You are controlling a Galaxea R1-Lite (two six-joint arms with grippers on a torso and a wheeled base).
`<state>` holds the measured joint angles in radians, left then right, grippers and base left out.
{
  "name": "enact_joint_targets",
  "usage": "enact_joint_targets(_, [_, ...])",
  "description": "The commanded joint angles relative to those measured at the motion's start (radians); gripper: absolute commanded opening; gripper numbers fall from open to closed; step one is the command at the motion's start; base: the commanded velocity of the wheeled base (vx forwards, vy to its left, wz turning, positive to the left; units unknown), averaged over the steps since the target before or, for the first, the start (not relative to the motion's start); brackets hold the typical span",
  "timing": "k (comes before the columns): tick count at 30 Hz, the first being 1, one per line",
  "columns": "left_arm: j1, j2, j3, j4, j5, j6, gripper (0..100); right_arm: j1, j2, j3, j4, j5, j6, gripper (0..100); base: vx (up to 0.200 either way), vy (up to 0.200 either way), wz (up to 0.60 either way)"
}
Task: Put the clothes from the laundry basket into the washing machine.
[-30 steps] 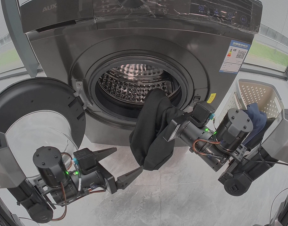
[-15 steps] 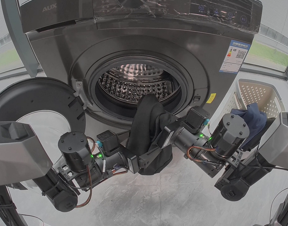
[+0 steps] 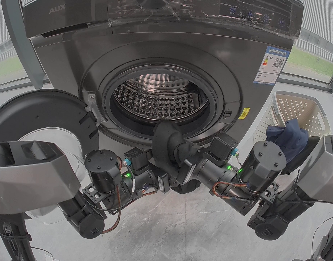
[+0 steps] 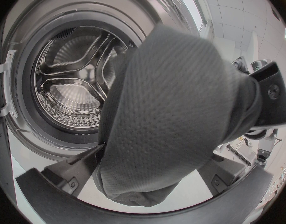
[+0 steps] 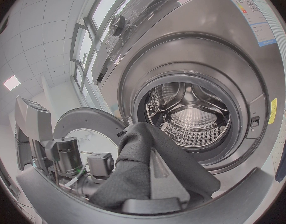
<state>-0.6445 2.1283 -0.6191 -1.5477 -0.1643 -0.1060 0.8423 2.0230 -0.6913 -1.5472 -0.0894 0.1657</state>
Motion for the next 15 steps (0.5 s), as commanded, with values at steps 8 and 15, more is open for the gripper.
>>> enact_joint_targets(8, [0.032,0.084,-0.103,0.000,0.031,0.002,0,0.014,-0.007,0.009,-0.001,0.000,0.005,0,0.000,0.000,0.00])
enact_joint_targets(15, [0.037,0.087,-0.134,0.000,0.037,-0.011,0,-0.003,-0.021,0.009,-0.001,0.000,0.005,0,0.000,0.000,0.00])
